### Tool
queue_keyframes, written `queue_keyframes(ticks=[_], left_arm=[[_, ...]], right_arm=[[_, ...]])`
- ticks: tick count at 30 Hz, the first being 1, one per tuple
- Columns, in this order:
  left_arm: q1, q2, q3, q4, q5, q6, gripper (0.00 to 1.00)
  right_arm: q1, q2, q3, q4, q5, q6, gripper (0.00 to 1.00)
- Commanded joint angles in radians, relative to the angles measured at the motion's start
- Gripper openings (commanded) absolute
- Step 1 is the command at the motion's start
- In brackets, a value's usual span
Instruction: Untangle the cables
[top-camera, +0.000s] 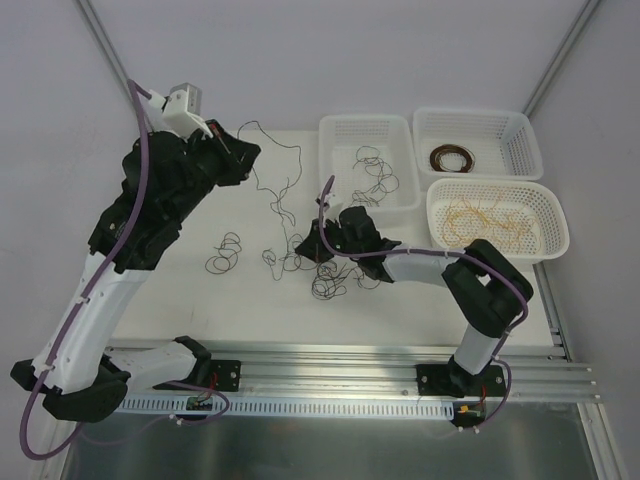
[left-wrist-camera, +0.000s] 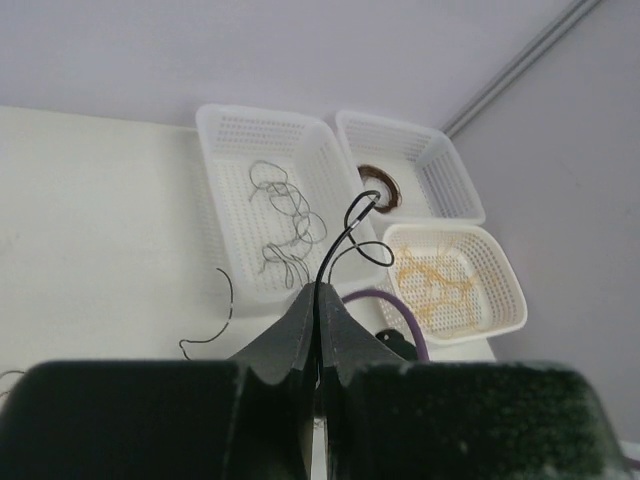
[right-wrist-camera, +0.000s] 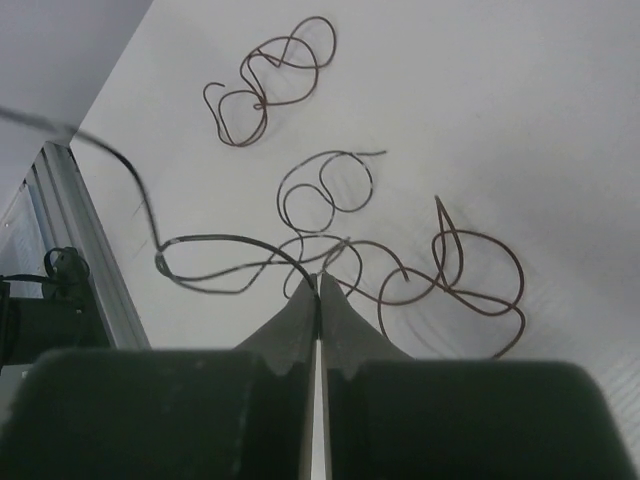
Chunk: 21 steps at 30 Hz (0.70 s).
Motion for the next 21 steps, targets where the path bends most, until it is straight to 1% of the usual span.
queue_keyframes(ticks=[1, 4, 7, 8, 12, 16, 17, 21], left_arm=[[0.017, -0.032, 0.096, -0.008, -0.137, 0.111, 0.0], [0.048, -0.033, 0.142, -0.019, -0.217, 0.16, 0.0], [0.12, -0.029, 0.183, -0.027, -0.232, 0.186, 0.0], [0.161, -0.023, 0.206, -0.031, -0.228, 0.191, 0.0], [0.238, 0.012, 0.272, -0.054, -0.261, 0.226, 0.01], [0.255, 0.046, 0.333, -0.059, -0.31, 0.272, 0.02], [0.258, 0.054, 0.344, -0.062, -0.353, 0.301, 0.02], [0.292, 0.088, 0.398, -0.062, -0.442, 0.372, 0.02]], right_arm=[[-0.029, -0.01, -0.095, 0.073, -0.011, 0.029, 0.01], [-0.06, -0.023, -0.17, 0.079, 0.0, 0.032, 0.01], [-0.08, -0.032, -0.216, 0.067, 0.008, 0.035, 0.01], [-0.083, -0.034, -0.244, 0.061, 0.012, 0.042, 0.01], [-0.104, -0.055, -0.295, 0.038, 0.032, 0.046, 0.01], [-0.115, -0.11, -0.321, 0.004, 0.051, 0.039, 0.01], [-0.117, -0.121, -0.322, -0.025, 0.061, 0.02, 0.01], [-0.126, -0.173, -0.336, -0.102, 0.107, -0.015, 0.01]])
